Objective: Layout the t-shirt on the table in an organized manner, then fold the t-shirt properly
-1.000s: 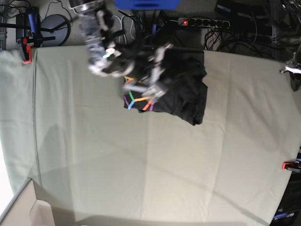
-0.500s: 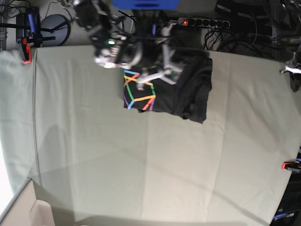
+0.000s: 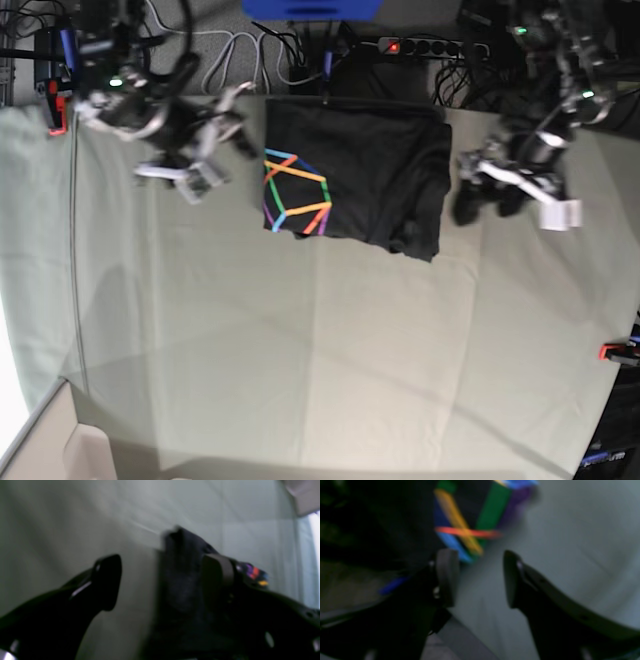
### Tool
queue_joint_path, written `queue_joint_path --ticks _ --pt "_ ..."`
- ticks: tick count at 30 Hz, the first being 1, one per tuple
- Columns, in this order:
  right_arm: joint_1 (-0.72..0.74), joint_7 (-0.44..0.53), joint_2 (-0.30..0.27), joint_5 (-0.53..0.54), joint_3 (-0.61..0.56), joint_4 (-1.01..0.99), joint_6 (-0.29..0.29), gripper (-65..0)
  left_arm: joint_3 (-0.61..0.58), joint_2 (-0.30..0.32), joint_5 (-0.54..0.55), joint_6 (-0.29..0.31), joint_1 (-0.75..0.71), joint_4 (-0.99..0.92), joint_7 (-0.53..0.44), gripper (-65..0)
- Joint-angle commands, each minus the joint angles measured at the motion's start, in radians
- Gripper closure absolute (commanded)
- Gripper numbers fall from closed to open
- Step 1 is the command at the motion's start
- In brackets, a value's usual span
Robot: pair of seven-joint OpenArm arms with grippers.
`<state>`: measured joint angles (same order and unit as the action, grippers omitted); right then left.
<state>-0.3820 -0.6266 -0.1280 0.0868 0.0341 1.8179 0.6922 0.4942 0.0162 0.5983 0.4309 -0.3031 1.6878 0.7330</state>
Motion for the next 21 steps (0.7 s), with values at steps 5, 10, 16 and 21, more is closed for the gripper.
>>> queue_joint_path --ticks 5,10,16,21 --pt "-0.015 0.021 0.0 0.02 0.068 0.018 0.006 -34.7 -0.085 -0.003 0.018 0.0 0.06 -0.157 -0.025 -51.6" --pt "-0.044 0.021 0.0 0.02 0.099 0.018 0.006 -34.7 -0.165 0.029 0.016 -0.002 0.081 -0.275 -0.025 -51.6" --pt "-0.048 0.021 0.0 0.02 0.103 0.018 0.006 -34.7 -0.315 0.078 0.016 -0.002 0.14 -0.401 -0.026 -51.4" --pt "-0.05 0.021 0.0 0.02 0.103 0.018 0.006 -34.7 -0.464 0.126 0.016 0.003 0.198 -0.467 -0.026 -43.7"
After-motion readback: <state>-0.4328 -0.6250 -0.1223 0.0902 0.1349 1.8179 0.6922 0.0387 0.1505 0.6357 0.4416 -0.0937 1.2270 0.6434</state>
